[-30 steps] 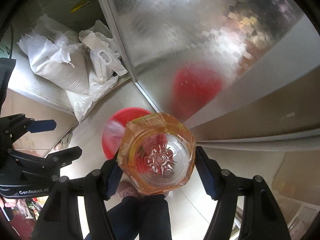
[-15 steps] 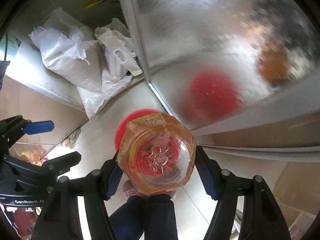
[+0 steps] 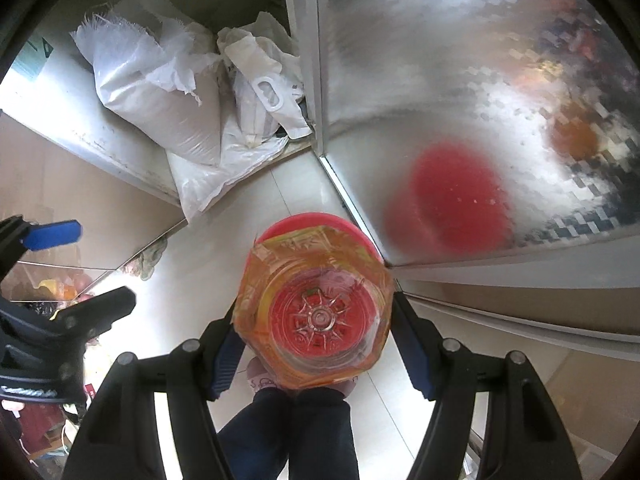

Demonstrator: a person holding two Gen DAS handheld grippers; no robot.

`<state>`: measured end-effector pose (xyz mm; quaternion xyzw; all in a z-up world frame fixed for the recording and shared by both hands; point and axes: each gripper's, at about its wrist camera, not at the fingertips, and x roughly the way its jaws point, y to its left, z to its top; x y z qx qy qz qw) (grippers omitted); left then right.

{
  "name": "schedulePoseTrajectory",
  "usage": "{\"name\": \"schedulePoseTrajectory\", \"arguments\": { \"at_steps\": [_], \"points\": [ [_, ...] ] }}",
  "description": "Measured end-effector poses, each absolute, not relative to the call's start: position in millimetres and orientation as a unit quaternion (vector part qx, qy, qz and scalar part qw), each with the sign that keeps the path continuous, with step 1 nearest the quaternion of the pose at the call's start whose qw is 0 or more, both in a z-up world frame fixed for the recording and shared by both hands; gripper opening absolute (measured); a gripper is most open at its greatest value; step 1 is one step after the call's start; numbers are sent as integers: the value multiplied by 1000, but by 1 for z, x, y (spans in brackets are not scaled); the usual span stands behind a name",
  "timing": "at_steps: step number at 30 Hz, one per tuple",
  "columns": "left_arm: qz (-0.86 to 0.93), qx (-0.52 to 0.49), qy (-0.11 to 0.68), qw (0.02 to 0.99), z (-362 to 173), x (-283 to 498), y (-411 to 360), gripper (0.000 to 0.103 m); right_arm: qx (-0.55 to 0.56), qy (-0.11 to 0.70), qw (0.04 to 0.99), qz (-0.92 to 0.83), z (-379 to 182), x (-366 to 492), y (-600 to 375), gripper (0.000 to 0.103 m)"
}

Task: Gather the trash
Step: 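Raise both open tools from the bucket back up over the counter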

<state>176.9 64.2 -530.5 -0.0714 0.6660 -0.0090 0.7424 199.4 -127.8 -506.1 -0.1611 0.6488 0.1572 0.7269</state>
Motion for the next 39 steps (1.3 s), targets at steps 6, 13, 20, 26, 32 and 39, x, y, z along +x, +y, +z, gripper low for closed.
{"name": "schedulePoseTrajectory", "arguments": {
  "at_steps": [6,13,20,26,32,39],
  "points": [
    [-4,-84,666,741,-533,172,70,103,-162,660,718,152,-513,201,-126,66],
    [3,-80,664,744,-521,162,72,103,-165,652,721,165,-503,191,-124,101],
    [23,-85,647,757,-470,151,79,103,-140,654,719,189,-462,180,-122,101],
    [45,-84,618,781,-388,137,87,103,-141,614,748,211,-384,171,-111,102],
    [65,-86,588,801,-303,130,94,103,-140,577,772,226,-297,167,-109,102],
    [73,-78,537,837,-211,128,90,103,-129,540,799,230,-217,168,-109,102]
  ]
}}
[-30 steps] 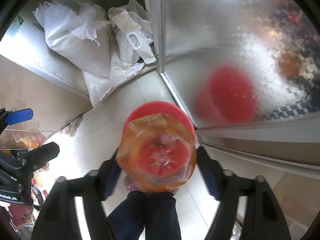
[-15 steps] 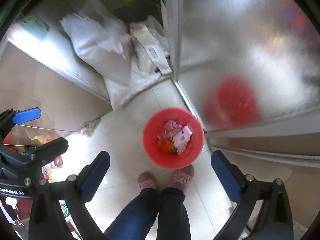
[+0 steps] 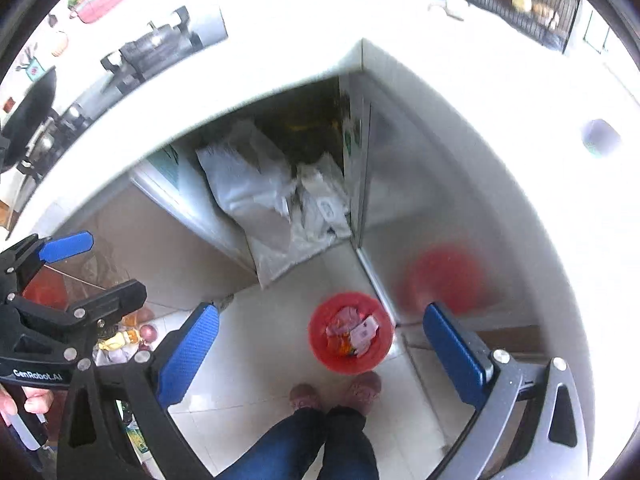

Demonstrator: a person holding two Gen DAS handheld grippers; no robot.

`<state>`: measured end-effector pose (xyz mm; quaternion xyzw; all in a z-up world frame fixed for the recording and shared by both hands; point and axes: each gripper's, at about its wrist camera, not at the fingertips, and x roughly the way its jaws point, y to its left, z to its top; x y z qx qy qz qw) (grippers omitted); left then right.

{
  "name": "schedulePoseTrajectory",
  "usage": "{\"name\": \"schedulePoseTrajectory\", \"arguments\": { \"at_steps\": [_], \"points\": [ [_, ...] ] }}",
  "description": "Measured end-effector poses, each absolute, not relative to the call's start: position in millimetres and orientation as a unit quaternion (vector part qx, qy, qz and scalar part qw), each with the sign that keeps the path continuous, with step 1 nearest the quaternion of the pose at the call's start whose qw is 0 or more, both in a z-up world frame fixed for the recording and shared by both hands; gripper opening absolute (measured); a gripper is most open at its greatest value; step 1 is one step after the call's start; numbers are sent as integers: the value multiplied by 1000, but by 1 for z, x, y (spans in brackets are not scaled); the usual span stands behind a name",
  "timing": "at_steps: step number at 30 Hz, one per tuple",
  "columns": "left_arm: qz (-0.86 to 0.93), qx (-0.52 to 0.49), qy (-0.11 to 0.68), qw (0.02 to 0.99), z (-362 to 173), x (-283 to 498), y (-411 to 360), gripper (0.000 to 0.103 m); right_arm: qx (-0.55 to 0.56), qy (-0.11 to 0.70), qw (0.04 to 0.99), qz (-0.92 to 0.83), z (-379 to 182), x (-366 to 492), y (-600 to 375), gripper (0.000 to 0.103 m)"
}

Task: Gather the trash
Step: 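Raise both open tools from the bucket back up over the counter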

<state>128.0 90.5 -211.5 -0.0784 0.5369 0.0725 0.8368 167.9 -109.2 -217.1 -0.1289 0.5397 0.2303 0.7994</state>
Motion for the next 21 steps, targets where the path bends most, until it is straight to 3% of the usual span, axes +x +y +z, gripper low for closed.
{"name": "schedulePoseTrajectory", "arguments": {
  "at_steps": [8,21],
  "points": [
    [31,-45,492,869,-130,132,60,103,-117,493,832,224,-145,166,-124,102],
    [-1,-13,460,888,-77,197,36,103,-98,454,865,191,-95,204,-150,102]
  ]
}}
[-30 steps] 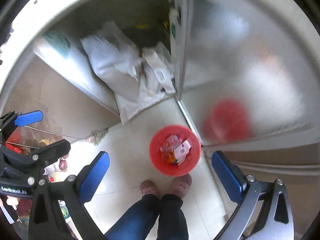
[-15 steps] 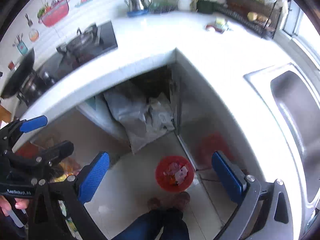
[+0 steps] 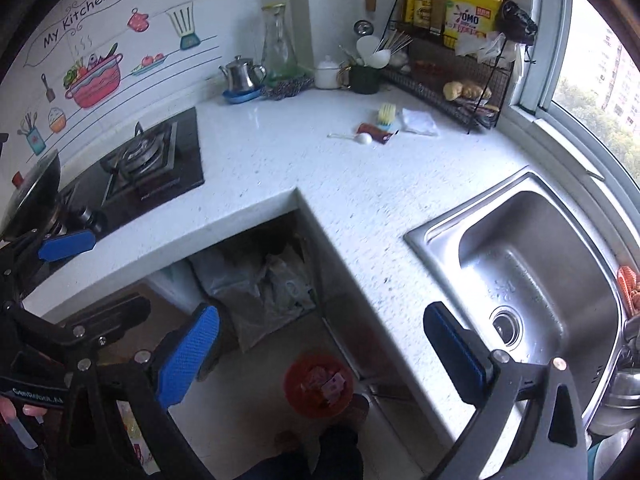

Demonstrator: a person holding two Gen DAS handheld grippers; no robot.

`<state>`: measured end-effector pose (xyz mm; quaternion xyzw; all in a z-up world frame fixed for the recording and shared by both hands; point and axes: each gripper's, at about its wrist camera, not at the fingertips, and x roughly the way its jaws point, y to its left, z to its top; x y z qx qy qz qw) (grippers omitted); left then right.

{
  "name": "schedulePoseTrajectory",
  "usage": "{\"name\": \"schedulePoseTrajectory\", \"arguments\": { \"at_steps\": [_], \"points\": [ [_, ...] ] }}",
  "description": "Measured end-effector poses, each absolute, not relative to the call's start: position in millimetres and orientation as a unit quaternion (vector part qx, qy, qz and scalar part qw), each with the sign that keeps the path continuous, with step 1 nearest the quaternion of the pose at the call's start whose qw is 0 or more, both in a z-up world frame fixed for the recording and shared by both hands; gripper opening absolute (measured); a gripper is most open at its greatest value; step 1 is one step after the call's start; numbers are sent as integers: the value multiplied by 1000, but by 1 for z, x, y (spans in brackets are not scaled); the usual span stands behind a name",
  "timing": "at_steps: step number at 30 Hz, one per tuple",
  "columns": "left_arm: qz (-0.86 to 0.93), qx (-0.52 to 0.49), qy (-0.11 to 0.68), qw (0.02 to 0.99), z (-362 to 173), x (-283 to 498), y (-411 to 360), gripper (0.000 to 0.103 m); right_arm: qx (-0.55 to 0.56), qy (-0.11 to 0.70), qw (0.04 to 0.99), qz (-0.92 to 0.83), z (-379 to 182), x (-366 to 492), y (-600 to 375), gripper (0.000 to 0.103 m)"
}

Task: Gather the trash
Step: 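Raise both open tools from the bucket back up over the counter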

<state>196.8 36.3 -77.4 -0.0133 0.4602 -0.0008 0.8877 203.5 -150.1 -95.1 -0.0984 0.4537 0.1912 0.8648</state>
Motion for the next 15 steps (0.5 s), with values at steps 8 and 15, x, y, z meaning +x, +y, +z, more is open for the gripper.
{"name": "schedulePoseTrajectory", "arguments": {
  "at_steps": [8,15],
  "points": [
    [9,-21,457,889,-74,268,31,103,-94,446,869,195,-85,264,-159,102],
    [19,-33,459,888,-74,340,28,103,-102,442,865,213,-81,335,-165,102]
  ]
}}
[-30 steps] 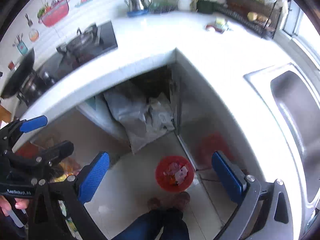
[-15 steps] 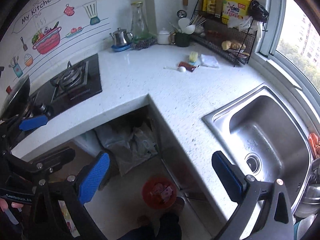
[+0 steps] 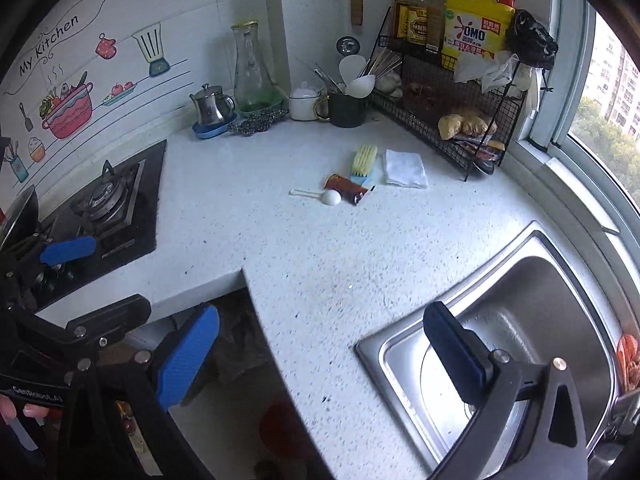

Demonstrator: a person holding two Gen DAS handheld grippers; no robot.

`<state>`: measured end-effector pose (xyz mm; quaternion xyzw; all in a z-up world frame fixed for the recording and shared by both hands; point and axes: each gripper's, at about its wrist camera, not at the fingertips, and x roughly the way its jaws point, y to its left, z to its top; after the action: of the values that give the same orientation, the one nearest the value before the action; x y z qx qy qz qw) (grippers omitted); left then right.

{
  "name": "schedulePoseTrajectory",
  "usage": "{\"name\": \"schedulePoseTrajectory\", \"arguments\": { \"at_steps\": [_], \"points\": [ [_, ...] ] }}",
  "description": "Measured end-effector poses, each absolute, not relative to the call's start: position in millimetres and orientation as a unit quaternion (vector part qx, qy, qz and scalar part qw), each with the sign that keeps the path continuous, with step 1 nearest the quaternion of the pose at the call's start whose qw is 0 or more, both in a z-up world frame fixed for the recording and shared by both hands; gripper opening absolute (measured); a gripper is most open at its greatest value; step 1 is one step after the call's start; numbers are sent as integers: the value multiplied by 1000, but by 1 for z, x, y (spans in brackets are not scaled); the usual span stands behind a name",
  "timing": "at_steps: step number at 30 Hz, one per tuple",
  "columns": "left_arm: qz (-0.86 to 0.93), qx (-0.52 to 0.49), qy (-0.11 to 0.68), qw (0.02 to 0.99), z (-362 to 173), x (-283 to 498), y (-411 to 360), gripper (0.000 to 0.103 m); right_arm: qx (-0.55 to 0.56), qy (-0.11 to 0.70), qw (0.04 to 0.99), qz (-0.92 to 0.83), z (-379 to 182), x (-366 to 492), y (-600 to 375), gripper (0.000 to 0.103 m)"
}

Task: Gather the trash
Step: 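Raise both open tools from the bucket back up over the counter, then grasp the white ball-spoon with the left gripper and lift it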

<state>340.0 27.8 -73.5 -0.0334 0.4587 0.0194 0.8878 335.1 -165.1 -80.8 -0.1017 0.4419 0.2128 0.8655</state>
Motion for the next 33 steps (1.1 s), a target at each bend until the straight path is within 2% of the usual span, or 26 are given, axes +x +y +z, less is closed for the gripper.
{"name": "schedulePoseTrajectory", "arguments": {
  "at_steps": [9,17,33],
  "points": [
    [26,-36,481,876,-85,417,31,103,-114,454,851,238,-88,402,-169,102],
    [-12,4,502,865,-103,486,43,103,-92,479,847,213,-103,445,-165,102],
    [-183,102,555,805,-185,602,53,102,-54,543,833,94,-164,509,-148,102]
  ]
}}
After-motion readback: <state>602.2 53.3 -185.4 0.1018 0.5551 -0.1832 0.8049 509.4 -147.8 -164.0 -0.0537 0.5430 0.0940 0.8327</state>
